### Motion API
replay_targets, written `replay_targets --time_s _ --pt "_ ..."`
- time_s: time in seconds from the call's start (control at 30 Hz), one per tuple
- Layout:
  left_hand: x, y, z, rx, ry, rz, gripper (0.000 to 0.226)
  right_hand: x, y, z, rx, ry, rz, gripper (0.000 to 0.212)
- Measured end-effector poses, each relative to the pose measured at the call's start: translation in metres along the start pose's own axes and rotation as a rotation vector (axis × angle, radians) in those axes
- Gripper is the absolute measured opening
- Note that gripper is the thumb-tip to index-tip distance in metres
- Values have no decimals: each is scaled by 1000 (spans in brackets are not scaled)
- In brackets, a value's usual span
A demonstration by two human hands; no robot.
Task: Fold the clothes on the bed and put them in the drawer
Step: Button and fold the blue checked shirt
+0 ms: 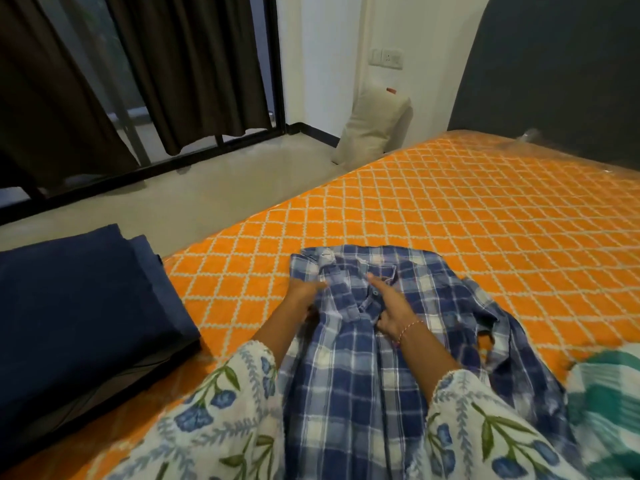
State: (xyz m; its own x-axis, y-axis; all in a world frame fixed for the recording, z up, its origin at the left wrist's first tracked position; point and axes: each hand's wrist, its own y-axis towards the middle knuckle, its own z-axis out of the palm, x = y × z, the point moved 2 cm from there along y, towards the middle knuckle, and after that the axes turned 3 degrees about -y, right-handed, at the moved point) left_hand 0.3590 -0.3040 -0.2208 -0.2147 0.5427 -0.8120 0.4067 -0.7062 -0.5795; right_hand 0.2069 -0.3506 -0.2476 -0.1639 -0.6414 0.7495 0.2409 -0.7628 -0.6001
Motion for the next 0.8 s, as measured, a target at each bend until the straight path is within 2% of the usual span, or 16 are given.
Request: replay_targets --time_s 0.07,0.13,0.17,0.23,0.3,0.37,0.5,0.53,0.6,0.67,0.7,0.73,0.8 --pt "-2 8 2 24 -73 -13 53 1 15 0 -79 -89 -84 50" --pt "-14 4 4 51 -95 88 34 10 13 4 -106 -131 -178 51" --pt "-18 5 5 69 -120 144 31 13 13 6 -80 -92 -215 51" --pt "-22 6 5 113 -173 175 38 13 16 7 -4 -36 -244 51" --pt "-19 6 7 156 -142 104 54 9 20 8 44 -47 -203 60" --pt "-14 9 8 166 -121 79 60 10 22 9 62 -86 -217 70" --pt "-14 14 7 147 -161 217 71 16 32 6 51 -247 -286 80" --pt "-10 13 8 137 -72 244 76 14 33 4 32 -320 -273 84" --pt "-4 7 12 107 298 393 80 10 30 9 -71 -563 -289 87" --pt "3 -1 15 -78 741 563 76 10 14 16 -321 -970 -332 80" --pt "7 -7 15 -185 882 602 73 9 -1 19 -425 -1114 -375 73" --pt "16 -19 16 -249 948 607 68 2 -17 21 -469 -1157 -426 65" --pt "40 -45 18 -275 933 580 57 -24 -53 23 -405 -1101 -507 53"
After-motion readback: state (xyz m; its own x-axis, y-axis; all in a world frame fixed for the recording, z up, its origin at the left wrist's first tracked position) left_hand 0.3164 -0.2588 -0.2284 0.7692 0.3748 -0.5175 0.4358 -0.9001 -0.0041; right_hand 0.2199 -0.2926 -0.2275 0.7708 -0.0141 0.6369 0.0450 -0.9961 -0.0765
